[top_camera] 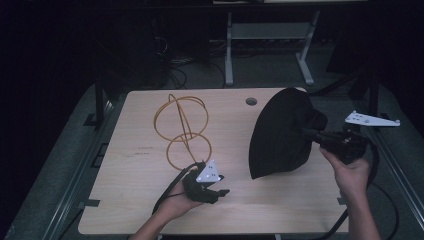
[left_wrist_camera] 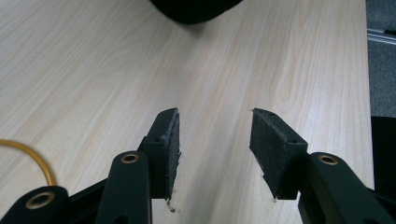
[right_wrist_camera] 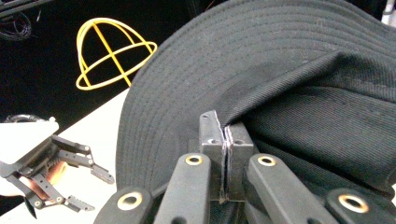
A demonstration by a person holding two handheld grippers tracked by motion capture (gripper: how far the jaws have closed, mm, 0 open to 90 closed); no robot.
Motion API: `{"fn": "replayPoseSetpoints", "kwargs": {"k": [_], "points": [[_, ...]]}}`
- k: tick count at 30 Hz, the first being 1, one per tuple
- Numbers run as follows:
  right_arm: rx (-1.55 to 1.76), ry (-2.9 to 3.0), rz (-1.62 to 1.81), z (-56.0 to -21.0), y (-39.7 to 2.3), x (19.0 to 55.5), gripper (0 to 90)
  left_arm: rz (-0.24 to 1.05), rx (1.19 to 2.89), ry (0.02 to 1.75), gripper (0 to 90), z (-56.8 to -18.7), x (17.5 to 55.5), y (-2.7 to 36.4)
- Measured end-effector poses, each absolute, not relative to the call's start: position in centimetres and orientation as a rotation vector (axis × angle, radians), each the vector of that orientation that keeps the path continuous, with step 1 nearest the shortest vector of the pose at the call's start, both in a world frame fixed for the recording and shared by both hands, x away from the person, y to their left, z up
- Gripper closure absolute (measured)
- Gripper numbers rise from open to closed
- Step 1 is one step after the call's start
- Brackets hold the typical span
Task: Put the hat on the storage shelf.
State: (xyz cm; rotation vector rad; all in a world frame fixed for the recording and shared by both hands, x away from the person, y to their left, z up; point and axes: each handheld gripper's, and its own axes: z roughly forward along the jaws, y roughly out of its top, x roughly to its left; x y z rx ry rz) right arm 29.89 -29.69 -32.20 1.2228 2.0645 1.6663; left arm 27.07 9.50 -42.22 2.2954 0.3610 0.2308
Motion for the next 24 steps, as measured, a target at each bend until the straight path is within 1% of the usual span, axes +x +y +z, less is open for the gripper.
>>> {"fn": "replayPoseSetpoints", "kwargs": {"k": [4,16,24], "points": [[1.206,2.064,1.679,-31.8,-29.5,30.1,88.7,0.231,2.292,0.372,50.7,-42.4,26.9,9.7],[1.114,2.087,1.698,-29.0,-27.7,30.9,88.8,0.227,2.306,0.382,46.7,-43.3,26.5,10.8],[1.066,2.101,1.715,-27.1,-26.7,31.4,88.7,0.226,2.283,0.397,44.9,-43.6,26.6,10.9]]}}
